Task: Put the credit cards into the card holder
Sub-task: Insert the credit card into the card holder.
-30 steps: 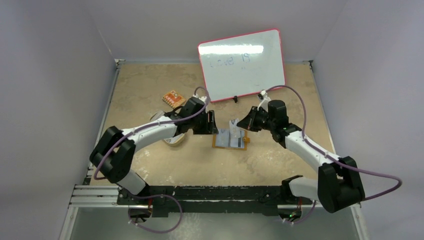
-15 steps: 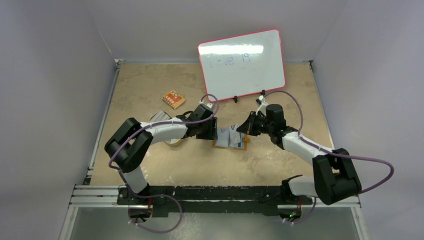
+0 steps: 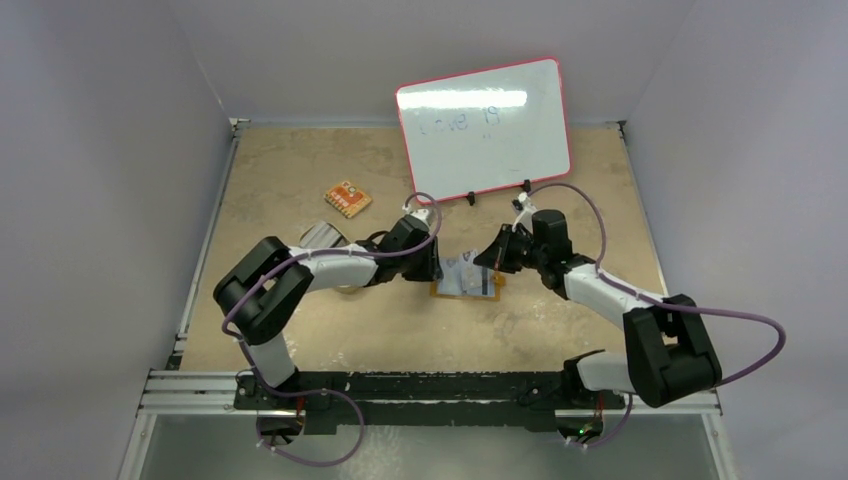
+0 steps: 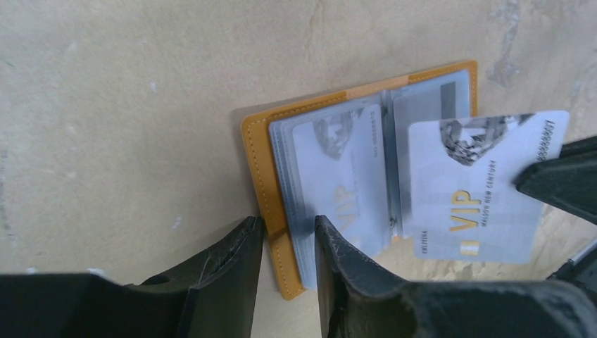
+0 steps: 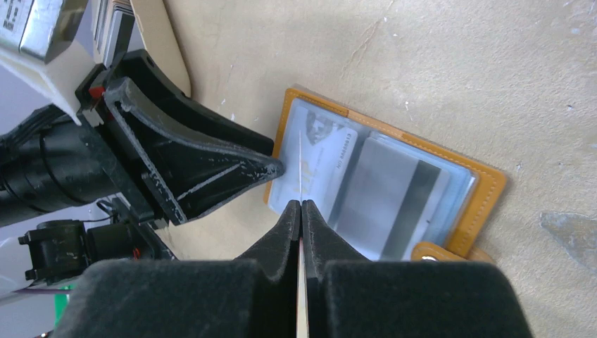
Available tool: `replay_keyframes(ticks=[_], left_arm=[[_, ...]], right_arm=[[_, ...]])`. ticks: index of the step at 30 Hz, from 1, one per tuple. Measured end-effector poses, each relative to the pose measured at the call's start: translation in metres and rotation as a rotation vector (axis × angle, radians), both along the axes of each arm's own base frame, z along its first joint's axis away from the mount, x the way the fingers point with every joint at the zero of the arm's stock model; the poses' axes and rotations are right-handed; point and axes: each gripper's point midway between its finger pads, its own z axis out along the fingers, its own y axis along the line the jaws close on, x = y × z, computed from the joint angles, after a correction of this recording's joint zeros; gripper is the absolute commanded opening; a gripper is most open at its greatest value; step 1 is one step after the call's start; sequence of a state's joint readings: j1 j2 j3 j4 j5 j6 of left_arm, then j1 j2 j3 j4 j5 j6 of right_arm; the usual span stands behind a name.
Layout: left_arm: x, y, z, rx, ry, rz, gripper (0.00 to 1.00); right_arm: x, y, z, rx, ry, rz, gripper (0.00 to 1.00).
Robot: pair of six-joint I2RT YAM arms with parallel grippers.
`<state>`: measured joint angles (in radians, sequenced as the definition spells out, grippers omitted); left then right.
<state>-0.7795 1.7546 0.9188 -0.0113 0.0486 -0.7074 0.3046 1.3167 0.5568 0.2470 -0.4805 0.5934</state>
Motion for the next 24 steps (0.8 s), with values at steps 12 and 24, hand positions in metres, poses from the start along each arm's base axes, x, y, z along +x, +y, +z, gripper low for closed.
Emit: replay_keyframes(ticks=[12, 24], left_arm=[[-0.022, -0.017, -0.001, -0.106, 0.044, 0.004, 0.21], [-0.020, -0.009, -0.005, -0.063, 0.034, 0.032, 0.12]], right_arm=[[0.003, -0.011, -0.010, -0.033, 0.013, -0.037, 0.00], [0.017, -0.038, -0.021, -0.043, 0.013, -0.081, 0.00]])
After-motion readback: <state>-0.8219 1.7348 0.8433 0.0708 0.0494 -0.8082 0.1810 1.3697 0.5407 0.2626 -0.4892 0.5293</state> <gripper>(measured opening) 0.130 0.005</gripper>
